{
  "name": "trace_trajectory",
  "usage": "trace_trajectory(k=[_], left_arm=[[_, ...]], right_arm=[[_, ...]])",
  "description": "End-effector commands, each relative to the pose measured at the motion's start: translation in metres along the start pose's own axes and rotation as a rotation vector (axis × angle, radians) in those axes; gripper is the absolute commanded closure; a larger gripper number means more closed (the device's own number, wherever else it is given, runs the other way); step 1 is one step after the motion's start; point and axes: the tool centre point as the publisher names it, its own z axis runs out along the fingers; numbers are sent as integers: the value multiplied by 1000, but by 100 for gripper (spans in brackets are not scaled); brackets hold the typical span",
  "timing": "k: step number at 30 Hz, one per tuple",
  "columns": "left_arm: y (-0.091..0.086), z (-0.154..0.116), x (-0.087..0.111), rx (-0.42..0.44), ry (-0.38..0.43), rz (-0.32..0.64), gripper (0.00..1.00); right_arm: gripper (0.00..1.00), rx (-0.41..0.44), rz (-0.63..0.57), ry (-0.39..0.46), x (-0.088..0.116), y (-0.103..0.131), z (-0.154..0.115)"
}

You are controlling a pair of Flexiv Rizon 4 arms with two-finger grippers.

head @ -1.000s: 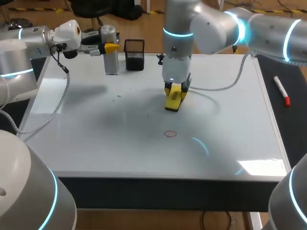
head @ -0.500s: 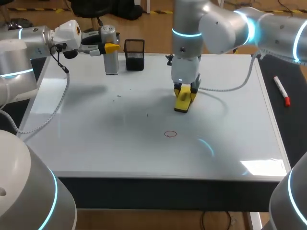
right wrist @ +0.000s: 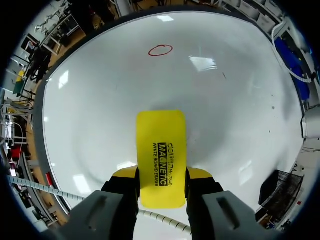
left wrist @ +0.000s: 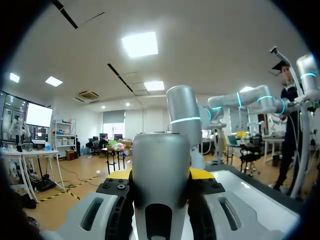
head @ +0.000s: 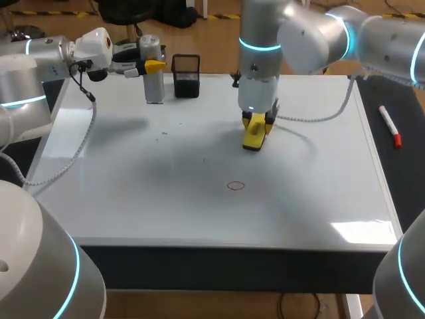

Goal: Pick up the inspection probe, press it on each red-marked spot on the whiteboard one by one, put down the probe, pick up the eraser, and wipe off all the red marks.

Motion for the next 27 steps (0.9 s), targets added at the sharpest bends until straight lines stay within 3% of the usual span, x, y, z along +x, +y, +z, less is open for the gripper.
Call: trace_trajectory(k=[1,13,27], left_arm=[[-1,1,2,-1,-5,2,100],[-1,1,2,-1,-5,2,100],[-1,1,2,-1,-5,2,100]], right_arm=[[100,35,2,6,10,-3,-26],[100,32,41,-12,25,-35,-38],[100,0,138,9,56,-122,-48]])
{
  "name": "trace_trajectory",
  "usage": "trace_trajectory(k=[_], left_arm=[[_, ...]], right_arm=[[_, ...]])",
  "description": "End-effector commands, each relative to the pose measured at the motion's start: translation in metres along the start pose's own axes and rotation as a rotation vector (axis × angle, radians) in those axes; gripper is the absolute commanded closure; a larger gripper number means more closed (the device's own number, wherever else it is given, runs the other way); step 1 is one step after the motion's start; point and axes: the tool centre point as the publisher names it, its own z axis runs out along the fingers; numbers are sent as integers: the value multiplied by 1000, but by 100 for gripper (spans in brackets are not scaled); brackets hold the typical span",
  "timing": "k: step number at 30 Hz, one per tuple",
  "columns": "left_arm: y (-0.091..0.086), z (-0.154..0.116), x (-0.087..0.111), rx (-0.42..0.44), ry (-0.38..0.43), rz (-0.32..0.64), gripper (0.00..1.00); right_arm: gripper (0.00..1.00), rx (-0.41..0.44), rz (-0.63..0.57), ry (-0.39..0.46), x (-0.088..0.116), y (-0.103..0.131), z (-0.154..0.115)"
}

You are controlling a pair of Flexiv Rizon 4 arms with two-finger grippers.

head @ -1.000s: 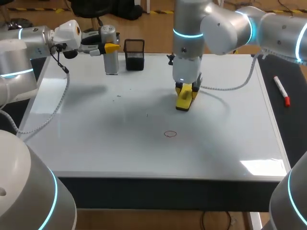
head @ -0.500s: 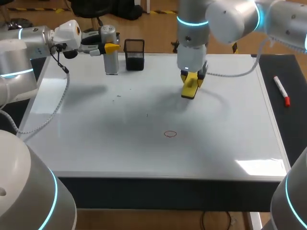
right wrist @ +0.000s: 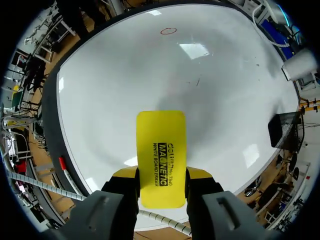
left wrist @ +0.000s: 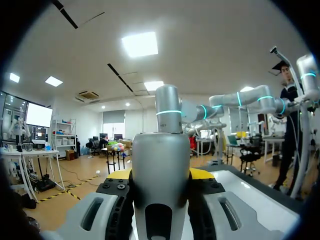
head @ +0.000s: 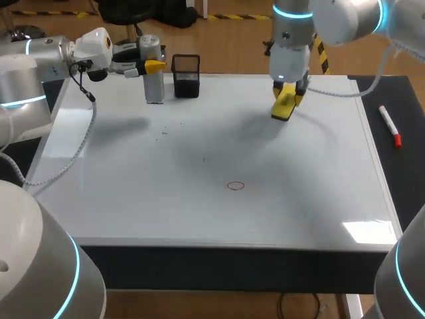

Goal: Pick up the inspection probe, press it on each red-marked spot on the whiteboard one by one, put down the probe, pick up the eraser, and wipe off all the red marks.

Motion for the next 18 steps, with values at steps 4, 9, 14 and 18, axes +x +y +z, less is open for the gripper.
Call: trace_trajectory(k=[4,9,14,18], left_arm=[[-1,1,2,-1,-5,2,100],[-1,1,2,-1,-5,2,100],[-1,1,2,-1,-5,2,100],[-1,1,2,-1,-5,2,100]], right_arm=[[100,-48,42,10,1,-49,-2],[100,-55,69,7,1,-72,-1],[100,-67,82,8,0,-84,2],[100,-75,87,11,-2,-89,4]])
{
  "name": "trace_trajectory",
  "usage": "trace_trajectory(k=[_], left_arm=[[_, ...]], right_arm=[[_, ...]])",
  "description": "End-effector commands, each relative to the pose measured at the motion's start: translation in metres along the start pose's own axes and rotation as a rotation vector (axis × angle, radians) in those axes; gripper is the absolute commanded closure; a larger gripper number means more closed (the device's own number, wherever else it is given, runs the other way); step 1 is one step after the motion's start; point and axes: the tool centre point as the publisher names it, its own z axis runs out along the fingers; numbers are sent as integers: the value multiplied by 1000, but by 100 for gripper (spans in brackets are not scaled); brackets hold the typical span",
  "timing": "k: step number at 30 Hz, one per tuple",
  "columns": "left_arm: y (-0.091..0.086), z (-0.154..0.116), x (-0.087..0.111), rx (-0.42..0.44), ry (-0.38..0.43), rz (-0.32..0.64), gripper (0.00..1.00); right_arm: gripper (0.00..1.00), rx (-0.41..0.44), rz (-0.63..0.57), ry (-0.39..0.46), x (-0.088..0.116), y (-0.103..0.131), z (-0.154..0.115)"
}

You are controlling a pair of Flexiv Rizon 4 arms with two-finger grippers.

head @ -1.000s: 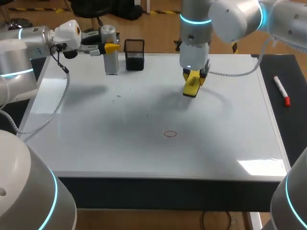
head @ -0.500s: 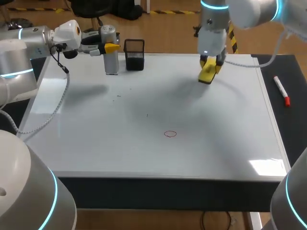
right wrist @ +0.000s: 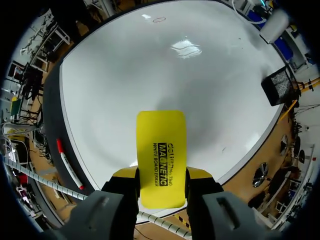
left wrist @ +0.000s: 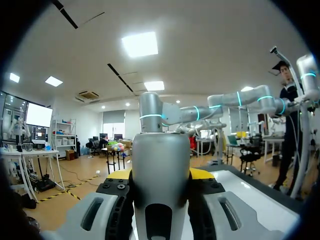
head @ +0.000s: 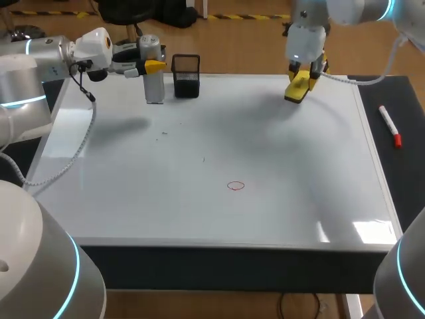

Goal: Pick up the inspection probe, press it on each red-marked spot on the whiteboard one by one, put down the probe, pick up the eraser, and wipe off all the red marks.

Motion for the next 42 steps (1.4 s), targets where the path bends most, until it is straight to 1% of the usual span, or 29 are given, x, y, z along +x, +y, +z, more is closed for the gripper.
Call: trace_trajectory(k=[1,7,11,17,42], left_arm=[[-1,1,2,-1,-5,2,100],[-1,1,2,-1,-5,2,100],[-1,1,2,-1,-5,2,100],[-1,1,2,-1,-5,2,100],[-1,1,2,-1,-5,2,100]], right_arm=[[100,-26,1,16,-8,-10,2],[100,-25,6,14,-10,-13,-1],[100,-9,7,33,-9,-13,-4],[100,3,5,34,-8,-11,-8],[100,3,5,34,-8,-11,-8]])
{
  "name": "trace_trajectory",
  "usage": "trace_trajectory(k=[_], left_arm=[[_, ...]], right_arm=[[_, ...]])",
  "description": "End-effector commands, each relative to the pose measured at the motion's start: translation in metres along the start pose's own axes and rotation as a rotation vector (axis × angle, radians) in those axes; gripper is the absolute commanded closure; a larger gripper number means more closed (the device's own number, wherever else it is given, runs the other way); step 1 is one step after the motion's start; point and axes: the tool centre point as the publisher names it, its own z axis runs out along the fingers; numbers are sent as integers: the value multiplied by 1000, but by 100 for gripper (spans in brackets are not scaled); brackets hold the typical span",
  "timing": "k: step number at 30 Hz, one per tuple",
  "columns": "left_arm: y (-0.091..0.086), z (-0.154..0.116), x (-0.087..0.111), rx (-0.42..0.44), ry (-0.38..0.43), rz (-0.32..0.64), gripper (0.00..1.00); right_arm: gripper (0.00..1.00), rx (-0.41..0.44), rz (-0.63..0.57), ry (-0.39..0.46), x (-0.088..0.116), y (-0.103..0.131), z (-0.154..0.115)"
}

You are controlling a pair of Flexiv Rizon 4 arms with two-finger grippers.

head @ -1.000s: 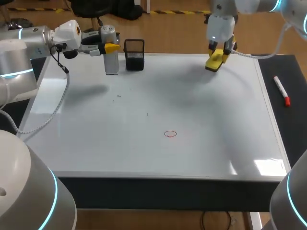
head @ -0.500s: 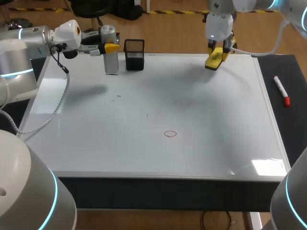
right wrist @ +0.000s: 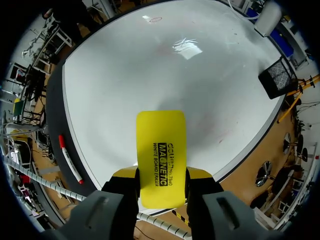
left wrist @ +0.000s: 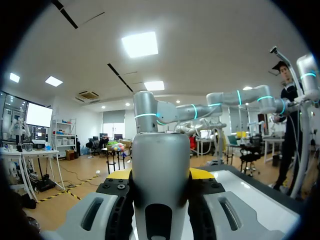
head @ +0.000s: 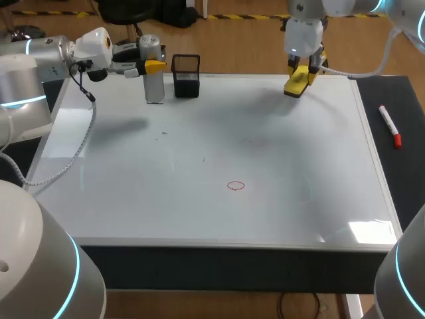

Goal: Pick up the inspection probe, press it on each red-marked spot on the whiteboard one by one, put down the probe, pick up the eraser, and wipe off all the red marks.

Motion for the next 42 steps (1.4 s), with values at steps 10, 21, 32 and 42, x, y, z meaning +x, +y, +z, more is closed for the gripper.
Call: trace_trajectory(k=[10,21,32,42], left_arm=[[8,20,36,27,63,-3,100],[15,70,102,59,203,-46,100],[10,115,162,96,331,-48,100],[19,139,204,103,392,-65,100]], right_arm=[[100,2,-2,3,1,0,-2],[100,2,-2,3,1,0,-2],[100,2,-2,3,1,0,-2],[100,2,-2,3,1,0,-2]])
